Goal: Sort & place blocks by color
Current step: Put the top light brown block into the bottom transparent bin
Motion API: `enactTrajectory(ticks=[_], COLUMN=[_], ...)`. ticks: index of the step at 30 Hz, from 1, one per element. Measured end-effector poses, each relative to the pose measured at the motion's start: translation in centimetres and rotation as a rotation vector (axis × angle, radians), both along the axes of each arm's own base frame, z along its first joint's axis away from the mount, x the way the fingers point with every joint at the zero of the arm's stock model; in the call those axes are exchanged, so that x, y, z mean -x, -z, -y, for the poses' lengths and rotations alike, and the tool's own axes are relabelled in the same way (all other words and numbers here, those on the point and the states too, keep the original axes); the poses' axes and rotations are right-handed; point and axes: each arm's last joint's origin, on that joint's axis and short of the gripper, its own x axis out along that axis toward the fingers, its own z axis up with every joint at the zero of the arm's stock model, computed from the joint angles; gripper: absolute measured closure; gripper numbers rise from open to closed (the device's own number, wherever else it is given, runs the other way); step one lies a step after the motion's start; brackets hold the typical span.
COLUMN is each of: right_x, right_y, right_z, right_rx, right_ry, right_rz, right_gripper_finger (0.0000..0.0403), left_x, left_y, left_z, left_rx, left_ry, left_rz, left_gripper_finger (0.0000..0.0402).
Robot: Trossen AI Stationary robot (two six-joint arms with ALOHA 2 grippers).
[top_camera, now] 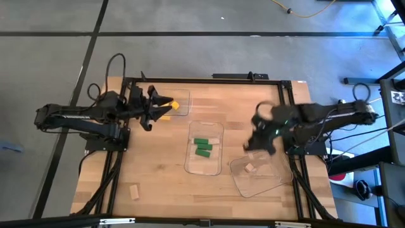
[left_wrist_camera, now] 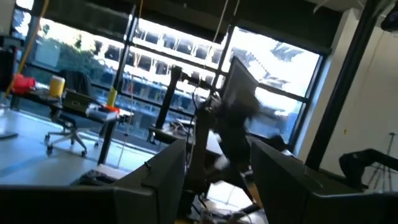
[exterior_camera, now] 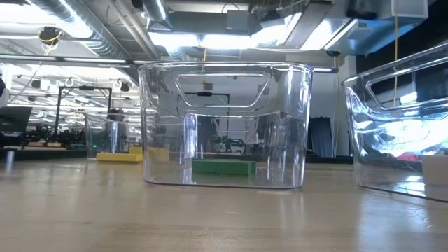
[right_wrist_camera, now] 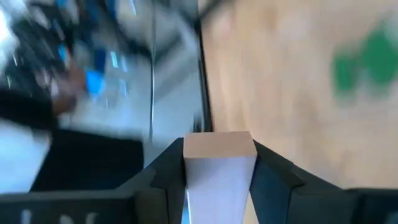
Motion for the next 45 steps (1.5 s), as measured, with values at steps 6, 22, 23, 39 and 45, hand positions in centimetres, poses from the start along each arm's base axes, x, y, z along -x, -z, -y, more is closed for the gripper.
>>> enactTrajectory(ticks=[6, 22, 23, 39, 45], right_x=[-0.4, -0.3, -0.4, -0.8, -0.8], right_y=[4.6, 16.2, 16.4, 16.8, 16.8], right_z=[-5.5, -9.7, -9.7, -9.6, -9.6], right_rx=[-0.023, 0.366, 0.386, 0.455, 0.451], right_ry=[-0.208, -0.168, -0.154, -0.065, -0.061], right_rz=[-0.442, -0.980, -0.974, -0.934, -0.937], right_gripper_finger=[0.0270, 0.0269, 0.0269, 0.0268, 0.0268], left_x=[0.7, 1.6, 1.6, 1.6, 1.6], left_y=[-0.7, -1.1, -1.1, -1.1, -1.1], left_z=[-0.1, -0.5, -0.5, -0.5, -0.6], left_rx=[-0.035, -0.038, -0.038, -0.028, -0.020], left_ry=[-0.028, -0.059, -0.059, -0.081, -0.099], left_rz=[0.055, 0.084, 0.084, 0.085, 0.085], left_gripper_finger=[0.0229, 0.0229, 0.0229, 0.0229, 0.0229])
